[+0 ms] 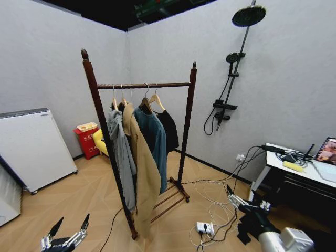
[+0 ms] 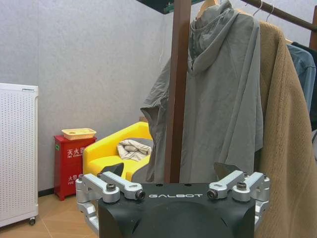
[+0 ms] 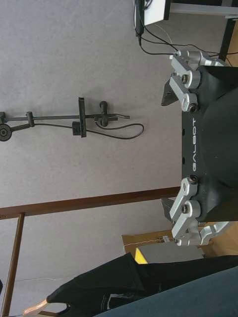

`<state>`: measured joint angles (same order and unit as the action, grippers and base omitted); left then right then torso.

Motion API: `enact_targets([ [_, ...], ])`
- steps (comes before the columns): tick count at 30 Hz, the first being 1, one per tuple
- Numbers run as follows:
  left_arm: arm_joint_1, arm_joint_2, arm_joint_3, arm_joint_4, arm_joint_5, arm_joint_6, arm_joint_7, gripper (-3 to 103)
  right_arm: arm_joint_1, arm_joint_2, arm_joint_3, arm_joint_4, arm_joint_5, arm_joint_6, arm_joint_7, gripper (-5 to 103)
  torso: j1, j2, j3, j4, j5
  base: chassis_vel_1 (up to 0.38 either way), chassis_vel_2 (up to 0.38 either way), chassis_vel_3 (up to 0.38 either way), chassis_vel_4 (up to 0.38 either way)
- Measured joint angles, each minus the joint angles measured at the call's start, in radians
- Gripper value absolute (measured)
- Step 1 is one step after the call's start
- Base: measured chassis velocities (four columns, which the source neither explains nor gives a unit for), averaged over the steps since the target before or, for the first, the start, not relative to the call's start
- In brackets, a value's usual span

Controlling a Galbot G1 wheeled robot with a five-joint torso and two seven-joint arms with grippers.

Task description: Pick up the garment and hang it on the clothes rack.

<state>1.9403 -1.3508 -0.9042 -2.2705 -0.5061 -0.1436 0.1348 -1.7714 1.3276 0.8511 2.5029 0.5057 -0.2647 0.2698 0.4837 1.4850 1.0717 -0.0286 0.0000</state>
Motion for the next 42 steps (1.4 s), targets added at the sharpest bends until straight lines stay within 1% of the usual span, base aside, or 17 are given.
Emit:
enact_targets([
  [11,0.000,0.000,0.000,0.000,0.000,0.000,0.000,100,0.003,-0.003,-0.001,-0.002,0.001,-0.001,0.000,100,0.000,0.000,0.000,0.0000,0.0000,0.000,0.000,0.000,0.000],
  [23,0.000,0.000,0.000,0.000,0.000,0.000,0.000,100,0.004,-0.004,-0.002,-0.003,0.002,-0.001,0.000,100,-0.001,0.000,0.000,0.0000,0.0000,0.082,-0.056,-0.065,0.070],
  [42,0.000,0.000,0.000,0.000,0.000,0.000,0.000,100,0.005,-0.004,-0.002,-0.003,0.002,-0.001,0.000,100,0.000,0.000,0.000,0.0000,0.0001,-0.022,-0.020,-0.023,-0.023],
])
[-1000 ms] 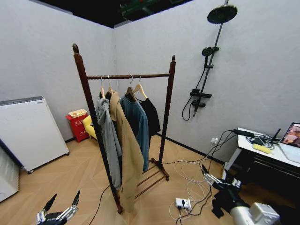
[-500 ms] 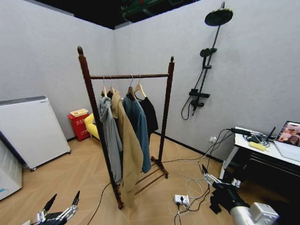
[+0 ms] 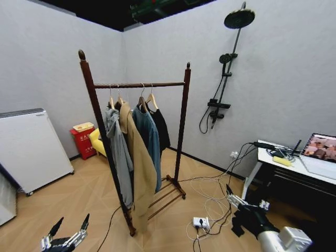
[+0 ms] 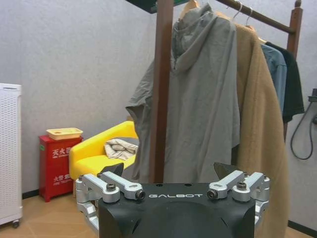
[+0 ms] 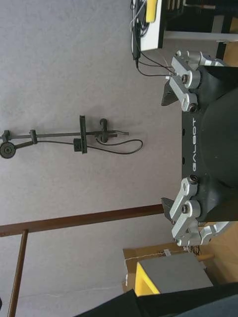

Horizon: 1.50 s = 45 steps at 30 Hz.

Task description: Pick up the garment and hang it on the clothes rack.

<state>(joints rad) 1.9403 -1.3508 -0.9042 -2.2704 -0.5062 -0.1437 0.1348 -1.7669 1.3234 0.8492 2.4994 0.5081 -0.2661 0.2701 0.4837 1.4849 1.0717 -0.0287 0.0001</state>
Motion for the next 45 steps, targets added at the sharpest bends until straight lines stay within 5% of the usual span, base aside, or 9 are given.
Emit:
enact_targets([
  [45,0.000,0.000,0.000,0.000,0.000,0.000,0.000,100,0.000,0.000,0.000,0.001,0.000,0.000,0.000,100,0.000,0.000,0.000,-0.0002,-0.0002,-0.114,-0.110,-0.110,-0.115],
])
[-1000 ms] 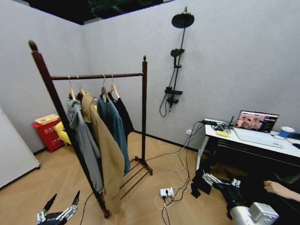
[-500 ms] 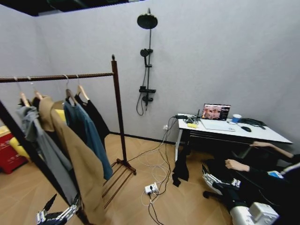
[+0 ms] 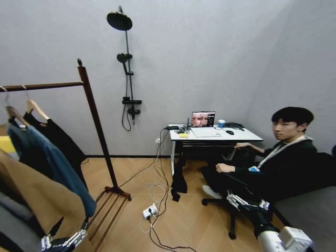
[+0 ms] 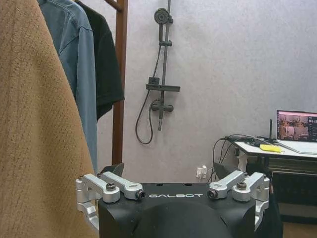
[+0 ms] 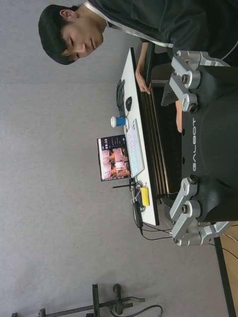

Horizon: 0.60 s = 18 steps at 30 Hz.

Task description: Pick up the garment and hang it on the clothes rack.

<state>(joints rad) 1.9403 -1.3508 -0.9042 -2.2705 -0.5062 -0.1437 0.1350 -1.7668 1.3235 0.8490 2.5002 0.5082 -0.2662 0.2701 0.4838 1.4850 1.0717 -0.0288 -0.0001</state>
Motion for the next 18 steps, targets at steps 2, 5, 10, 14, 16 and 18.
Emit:
enact_targets([
  [2,0.000,0.000,0.000,0.000,0.000,0.000,0.000,100,0.000,0.000,0.000,0.000,0.000,0.000,0.000,100,0.000,0.000,0.000,0.0002,0.0002,0.000,0.000,0.000,0.000],
  [5,0.000,0.000,0.000,0.000,0.000,0.000,0.000,100,0.000,0.000,0.000,0.000,0.000,0.000,0.000,100,0.000,0.000,0.000,0.0002,0.0001,0.000,0.000,0.000,0.000],
  [10,0.000,0.000,0.000,0.000,0.000,0.000,0.000,100,0.000,0.000,0.000,0.000,0.000,0.000,0.000,100,0.000,0.000,0.000,0.0003,0.0000,0.081,-0.099,-0.083,0.068],
  [14,0.000,0.000,0.000,0.000,0.000,0.000,0.000,100,0.000,0.000,0.000,0.000,0.000,0.000,0.000,100,0.000,0.000,0.000,0.0002,0.0002,0.151,-0.151,-0.171,0.178],
  [16,0.000,0.000,0.000,0.000,0.000,0.000,0.000,100,0.000,0.000,0.000,0.000,0.000,0.000,0.000,100,0.000,0.000,0.000,0.0002,0.0000,0.212,-0.213,-0.209,0.206],
  [18,0.000,0.000,0.000,0.000,0.000,0.000,0.000,100,0.000,0.000,0.000,0.000,0.000,0.000,0.000,100,0.000,0.000,0.000,0.0003,0.0001,0.217,-0.220,-0.232,0.225],
])
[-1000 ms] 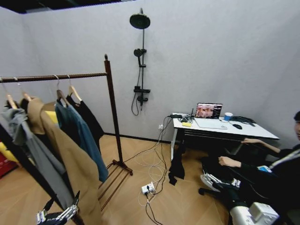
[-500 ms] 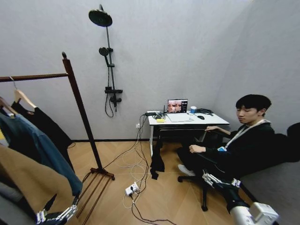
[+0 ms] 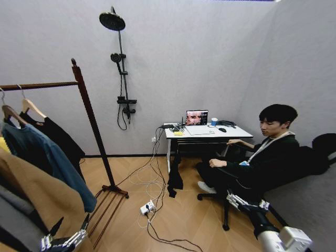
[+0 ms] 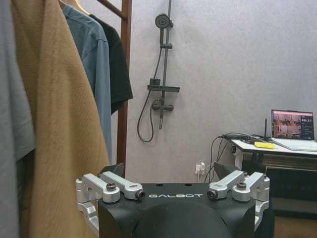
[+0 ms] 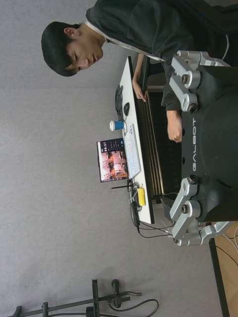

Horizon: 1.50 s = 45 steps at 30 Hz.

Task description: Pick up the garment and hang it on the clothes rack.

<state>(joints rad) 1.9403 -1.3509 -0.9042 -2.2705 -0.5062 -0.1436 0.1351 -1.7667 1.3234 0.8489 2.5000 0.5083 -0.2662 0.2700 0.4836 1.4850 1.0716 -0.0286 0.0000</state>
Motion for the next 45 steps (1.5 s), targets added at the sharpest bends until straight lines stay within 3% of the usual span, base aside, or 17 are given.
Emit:
enact_targets([
  [18,0.000,0.000,0.000,0.000,0.000,0.000,0.000,100,0.000,0.000,0.000,0.000,0.000,0.000,0.000,100,-0.001,0.001,0.000,0.0003,0.0000,0.308,-0.263,-0.311,0.265],
  [23,0.000,0.000,0.000,0.000,0.000,0.000,0.000,100,-0.001,0.000,0.000,0.000,0.000,0.000,0.000,100,-0.001,0.001,0.000,-0.0006,-0.0002,0.027,0.027,-0.145,0.061],
  [45,0.000,0.000,0.000,0.000,0.000,0.000,0.000,100,0.000,0.000,0.000,0.000,0.000,0.000,0.000,100,-0.001,0.000,0.000,-0.0001,0.0001,0.024,-0.012,-0.019,-0.005],
])
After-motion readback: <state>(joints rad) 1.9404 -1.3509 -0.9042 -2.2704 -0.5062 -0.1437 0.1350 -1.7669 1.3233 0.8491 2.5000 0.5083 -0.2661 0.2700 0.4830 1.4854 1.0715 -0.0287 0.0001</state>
